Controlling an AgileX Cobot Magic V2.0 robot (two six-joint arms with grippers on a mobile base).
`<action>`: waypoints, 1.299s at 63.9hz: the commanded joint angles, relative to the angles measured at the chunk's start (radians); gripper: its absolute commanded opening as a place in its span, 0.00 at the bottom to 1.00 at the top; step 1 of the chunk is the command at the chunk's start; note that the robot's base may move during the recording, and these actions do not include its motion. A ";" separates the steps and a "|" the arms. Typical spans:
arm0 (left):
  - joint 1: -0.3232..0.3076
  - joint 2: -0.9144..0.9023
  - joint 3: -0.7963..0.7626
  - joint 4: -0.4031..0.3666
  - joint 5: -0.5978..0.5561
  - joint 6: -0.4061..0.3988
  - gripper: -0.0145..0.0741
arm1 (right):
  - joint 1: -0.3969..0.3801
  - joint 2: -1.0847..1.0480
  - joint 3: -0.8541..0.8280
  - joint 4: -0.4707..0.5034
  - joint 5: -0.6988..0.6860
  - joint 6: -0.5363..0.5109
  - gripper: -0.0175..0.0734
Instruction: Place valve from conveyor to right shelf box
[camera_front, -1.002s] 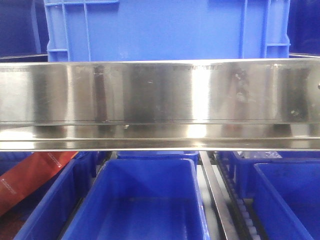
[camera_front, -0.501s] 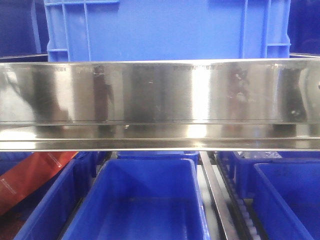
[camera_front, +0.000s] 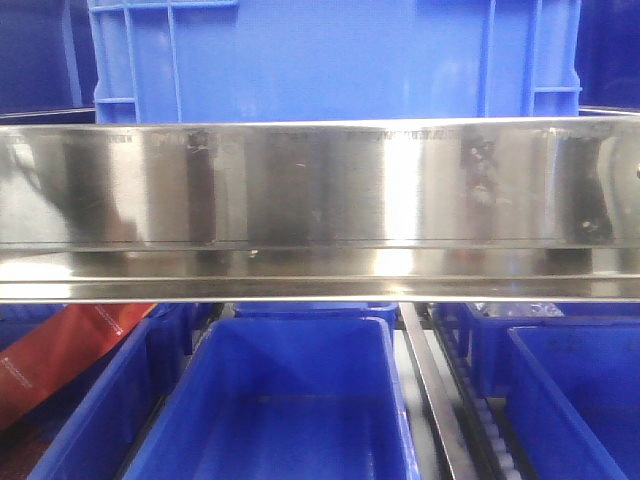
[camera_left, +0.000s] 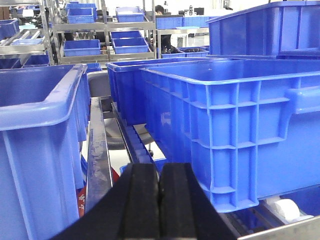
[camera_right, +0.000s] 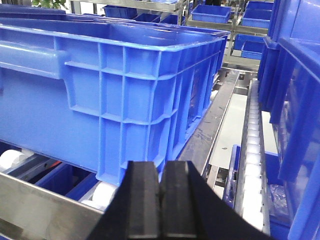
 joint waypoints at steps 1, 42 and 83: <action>0.003 -0.007 0.000 -0.009 -0.020 -0.004 0.04 | -0.004 -0.005 0.002 -0.011 -0.024 -0.006 0.01; 0.267 -0.303 0.312 0.060 -0.060 -0.066 0.04 | -0.004 -0.005 0.002 -0.011 -0.024 -0.006 0.01; 0.273 -0.333 0.434 0.056 -0.174 -0.066 0.04 | -0.004 -0.005 0.002 -0.011 -0.026 -0.006 0.01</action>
